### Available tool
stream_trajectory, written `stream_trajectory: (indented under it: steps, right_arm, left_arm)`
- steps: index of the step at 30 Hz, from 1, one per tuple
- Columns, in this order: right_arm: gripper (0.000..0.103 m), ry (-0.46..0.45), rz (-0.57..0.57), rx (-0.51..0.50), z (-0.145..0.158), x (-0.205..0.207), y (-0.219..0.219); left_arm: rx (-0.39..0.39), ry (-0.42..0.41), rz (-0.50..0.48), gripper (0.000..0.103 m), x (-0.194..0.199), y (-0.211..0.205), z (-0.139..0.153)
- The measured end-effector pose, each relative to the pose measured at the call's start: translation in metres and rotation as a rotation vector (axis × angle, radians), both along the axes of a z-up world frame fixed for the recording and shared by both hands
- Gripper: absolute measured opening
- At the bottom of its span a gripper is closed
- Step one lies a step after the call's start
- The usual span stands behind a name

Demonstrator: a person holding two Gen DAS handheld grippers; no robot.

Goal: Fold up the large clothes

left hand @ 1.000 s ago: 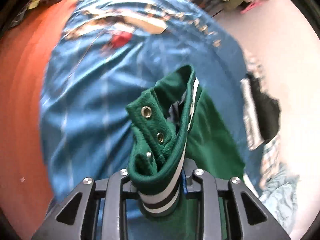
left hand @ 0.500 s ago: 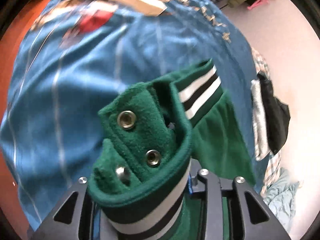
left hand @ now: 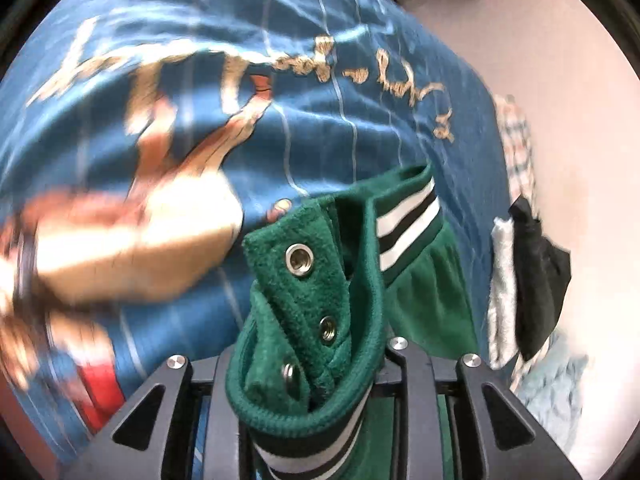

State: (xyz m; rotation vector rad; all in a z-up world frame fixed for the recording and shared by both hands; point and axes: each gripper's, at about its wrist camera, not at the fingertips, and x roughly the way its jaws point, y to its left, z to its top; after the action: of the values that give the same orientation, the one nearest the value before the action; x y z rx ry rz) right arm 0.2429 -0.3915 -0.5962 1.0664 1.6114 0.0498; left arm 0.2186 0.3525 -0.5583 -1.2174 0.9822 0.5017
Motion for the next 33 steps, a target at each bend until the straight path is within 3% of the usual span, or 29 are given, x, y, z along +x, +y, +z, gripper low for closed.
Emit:
stream_trajectory:
  steps: [2,4,8,10,11,12,16,21,24,26,27,28,30,33]
  right_arm:
    - [0.089,0.018,-0.009,-0.007,0.014,-0.009,0.016]
    - [0.089,0.018,-0.030,-0.007,0.033,-0.021,0.027]
    - [0.089,-0.004,-0.031,-0.031,0.079,-0.029,0.032]
    - [0.089,-0.038,0.009,-0.092,0.101,-0.019,0.035]
    - [0.089,-0.058,0.052,-0.146,0.113,-0.009,0.035]
    - [0.089,-0.073,0.079,-0.187,0.119,0.000,0.031]
    - [0.089,-0.158,0.209,-0.413,0.132,0.058,0.018]
    - [0.089,-0.251,0.293,-0.595,0.113,0.134,-0.009]
    - [0.089,-0.275,0.312,-0.523,0.083,0.171,-0.024]
    - [0.088,-0.271,0.302,-0.379,0.062,0.189,-0.027]
    - [0.062,-0.287,0.261,-0.319,0.058,0.193,-0.026]
    - [0.006,-0.294,0.245,-0.253,0.054,0.195,-0.021]
    - [0.006,-0.305,0.225,-0.256,0.065,0.191,-0.012]
    - [0.006,-0.316,0.061,-0.191,0.094,0.171,-0.027]
  left_arm:
    - [-0.088,0.078,-0.065,0.034,0.002,0.004,-0.009]
    - [-0.144,0.105,-0.111,0.038,-0.004,0.004,-0.008]
    - [-0.113,0.211,-0.221,0.042,-0.025,-0.004,0.016]
    - [-0.058,0.248,-0.258,0.060,-0.033,-0.007,0.034]
    - [-0.019,0.259,-0.285,0.083,-0.032,-0.009,0.043]
    - [0.014,0.259,-0.304,0.092,-0.028,-0.010,0.049]
    - [0.220,0.263,-0.462,0.092,0.028,-0.015,0.062]
    - [0.342,0.278,-0.545,0.092,0.099,-0.016,0.042]
    - [0.364,0.276,-0.569,0.092,0.132,-0.013,0.033]
    - [0.383,0.274,-0.592,0.092,0.148,-0.019,0.030]
    - [0.392,0.275,-0.599,0.092,0.152,-0.022,0.031]
    - [0.407,0.278,-0.605,0.092,0.158,-0.026,0.032]
    - [0.415,0.262,-0.611,0.092,0.162,-0.034,0.037]
    - [0.428,0.252,-0.607,0.092,0.161,-0.046,0.047]
